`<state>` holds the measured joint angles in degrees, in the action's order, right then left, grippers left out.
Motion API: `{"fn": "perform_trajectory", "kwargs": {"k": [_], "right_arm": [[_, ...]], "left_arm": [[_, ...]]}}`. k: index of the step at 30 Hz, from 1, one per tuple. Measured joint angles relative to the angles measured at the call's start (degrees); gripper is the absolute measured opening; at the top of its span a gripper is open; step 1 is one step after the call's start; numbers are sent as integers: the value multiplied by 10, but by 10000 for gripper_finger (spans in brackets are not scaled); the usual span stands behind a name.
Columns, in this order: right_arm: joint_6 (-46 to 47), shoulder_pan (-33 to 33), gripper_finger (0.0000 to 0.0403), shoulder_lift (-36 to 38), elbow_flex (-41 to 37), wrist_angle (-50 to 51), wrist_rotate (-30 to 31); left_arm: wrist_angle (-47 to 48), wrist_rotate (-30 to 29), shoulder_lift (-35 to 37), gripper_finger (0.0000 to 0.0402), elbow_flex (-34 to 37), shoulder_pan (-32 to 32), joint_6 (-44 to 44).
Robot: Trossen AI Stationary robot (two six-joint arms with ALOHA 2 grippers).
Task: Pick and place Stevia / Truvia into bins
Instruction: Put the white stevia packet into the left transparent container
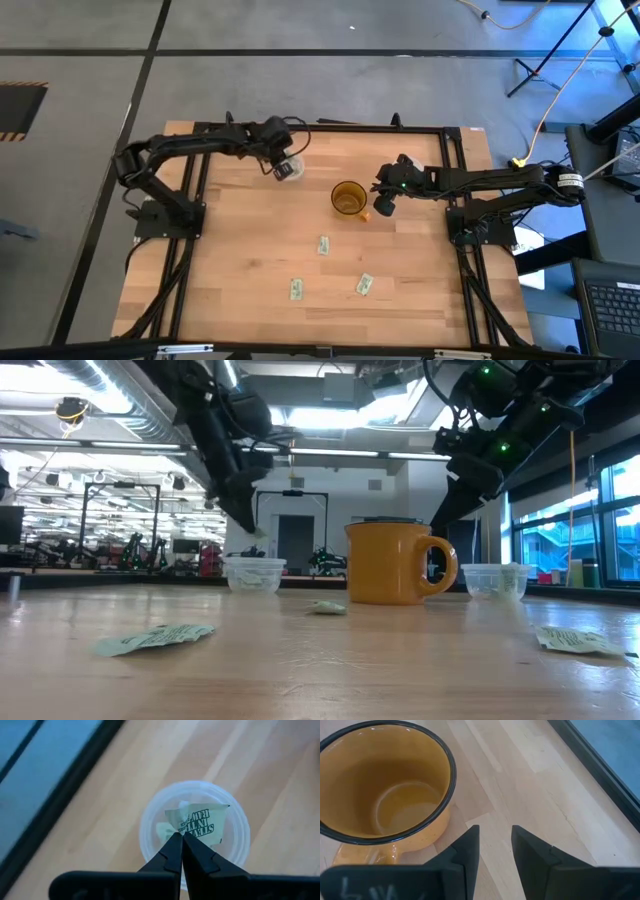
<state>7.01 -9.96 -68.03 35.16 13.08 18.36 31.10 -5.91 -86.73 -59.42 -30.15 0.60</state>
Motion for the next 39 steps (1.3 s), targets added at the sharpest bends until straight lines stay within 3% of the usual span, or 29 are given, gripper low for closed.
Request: {"fn": "perform_trajectory", "kwargs": {"k": [14, 24, 28, 33, 39], "right_arm": [[0, 0, 117, 0, 0, 0, 0], [0, 0, 117, 0, 0, 0, 0], [0, 0, 117, 0, 0, 0, 0], [0, 0, 117, 0, 0, 0, 0], [0, 0, 117, 0, 0, 0, 0]], "left_arm": [[-9, -6, -82, 22, 0, 1, -8], [-9, -35, -42, 70, 0, 2, -14], [-9, -21, -2, 81, 0, 10, -24], [-13, 48, 34, 82, 0, 70, -86], [-38, 46, 21, 78, 0, 184, -88]]}}
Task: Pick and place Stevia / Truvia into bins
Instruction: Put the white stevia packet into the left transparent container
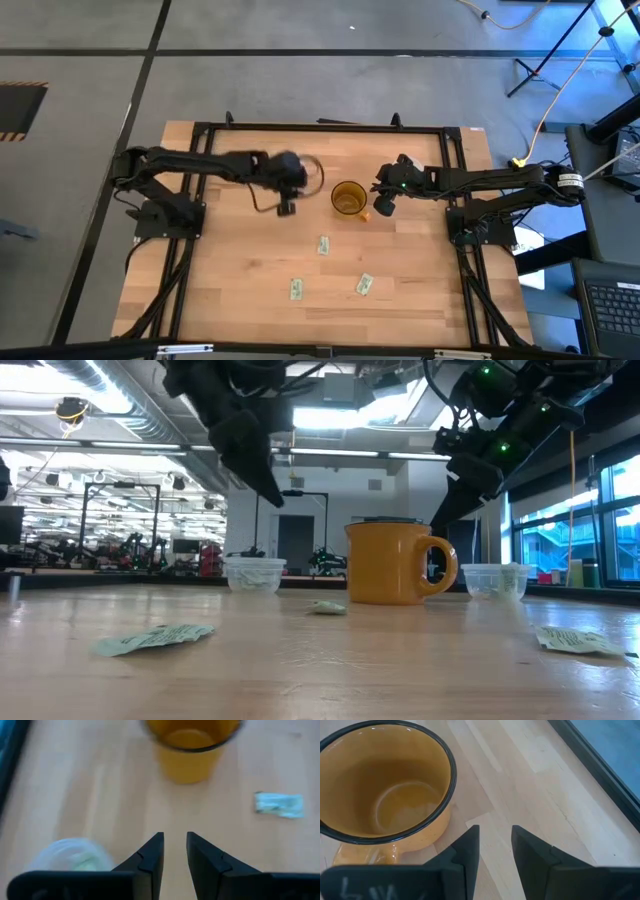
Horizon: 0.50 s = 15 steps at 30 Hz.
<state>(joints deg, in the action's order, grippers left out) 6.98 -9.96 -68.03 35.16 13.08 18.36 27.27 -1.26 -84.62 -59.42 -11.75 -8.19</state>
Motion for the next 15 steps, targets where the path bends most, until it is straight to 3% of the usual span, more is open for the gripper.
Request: {"fn": "perform_trajectory", "kwargs": {"k": [6, 15], "right_arm": [[0, 0, 117, 0, 0, 0, 0], [0, 0, 117, 0, 0, 2, 0]], "left_arm": [[-84, -5, -60, 83, 0, 71, 39], [-188, -6, -165, 83, 0, 119, 46]]}}
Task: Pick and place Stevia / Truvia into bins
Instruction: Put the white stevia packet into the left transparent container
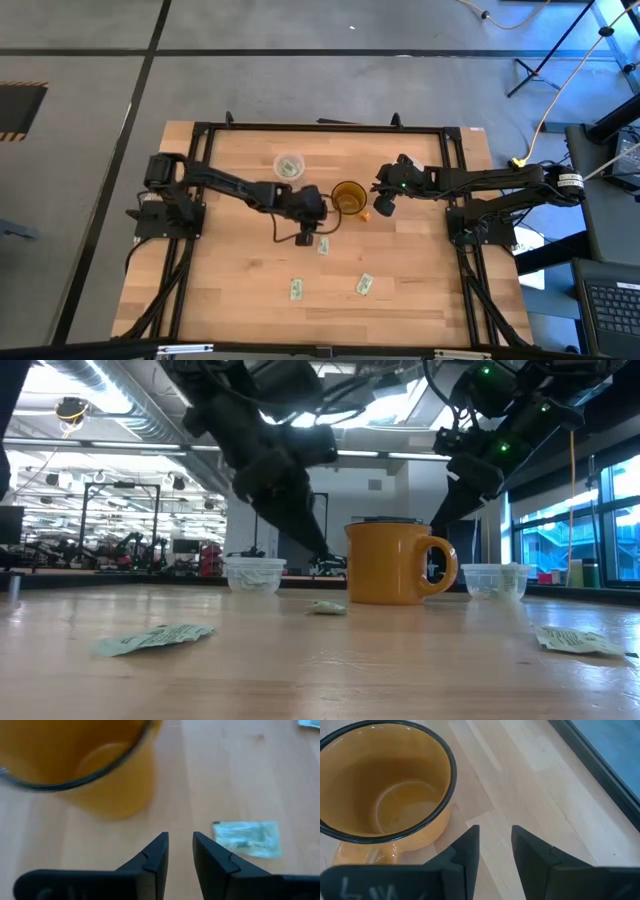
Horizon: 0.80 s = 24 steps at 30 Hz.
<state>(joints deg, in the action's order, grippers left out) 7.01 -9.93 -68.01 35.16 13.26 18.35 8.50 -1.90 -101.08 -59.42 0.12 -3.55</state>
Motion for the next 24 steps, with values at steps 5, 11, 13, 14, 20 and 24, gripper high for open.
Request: {"fn": "perform_trajectory", "kwargs": {"k": [5, 11, 13, 14, 20, 24], "right_arm": [[0, 0, 117, 0, 0, 0, 0], [0, 0, 117, 0, 0, -1, 0], [0, 0, 117, 0, 0, -1, 0], [0, 0, 117, 0, 0, -1, 0], [0, 0, 117, 0, 0, -2, 0], [0, 0, 117, 0, 0, -2, 0]], "left_arm": [[-18, 21, -37, 82, 0, 18, 6], [-23, 36, -66, 79, 0, 34, 30], [-22, 36, -70, 79, 0, 37, 30], [-24, 36, -70, 79, 0, 38, 30], [-32, 30, -79, 73, 0, 40, 30], [-40, 30, -91, 65, -1, 39, 30]]}}
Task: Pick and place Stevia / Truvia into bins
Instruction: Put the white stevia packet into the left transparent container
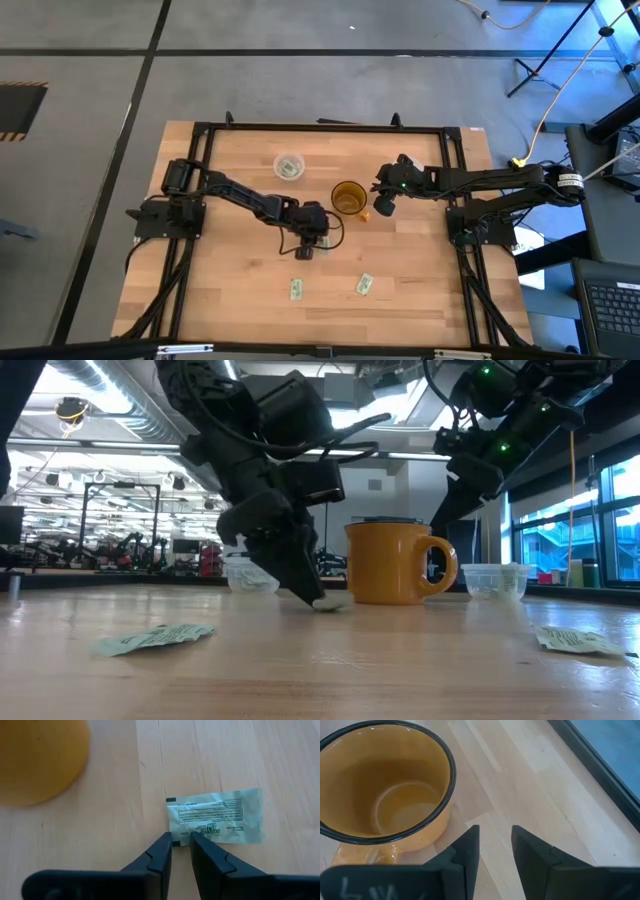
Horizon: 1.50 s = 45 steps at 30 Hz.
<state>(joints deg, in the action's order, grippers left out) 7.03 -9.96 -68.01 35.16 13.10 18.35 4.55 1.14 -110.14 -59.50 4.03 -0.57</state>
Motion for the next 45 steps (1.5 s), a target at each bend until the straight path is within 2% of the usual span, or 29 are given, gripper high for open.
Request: {"fn": "perform_trajectory", "kwargs": {"k": [11, 18, 22, 28, 30, 35, 39, 45], "right_arm": [[0, 0, 117, 0, 0, 0, 0], [0, 0, 117, 0, 0, 0, 0], [0, 0, 117, 0, 0, 0, 0], [0, 0, 117, 0, 0, 0, 0], [0, 0, 117, 0, 0, 0, 0], [0, 0, 117, 0, 0, 0, 0], [0, 0, 117, 0, 0, 0, 0], [0, 0, 117, 0, 0, 1, 0]], "left_arm": [[-5, 3, -8, 8, -1, 0, 4], [8, 4, 0, 2, 0, 0, -6], [69, 6, 46, 2, 4, -4, -14], [165, 1, 151, 2, 2, -25, -17], [192, -12, 190, 2, 2, -40, -17], [272, -106, 261, 2, 2, -95, -8], [292, -103, 281, 2, 2, -161, -3], [293, -77, 264, 2, 1, -248, -21]]}}
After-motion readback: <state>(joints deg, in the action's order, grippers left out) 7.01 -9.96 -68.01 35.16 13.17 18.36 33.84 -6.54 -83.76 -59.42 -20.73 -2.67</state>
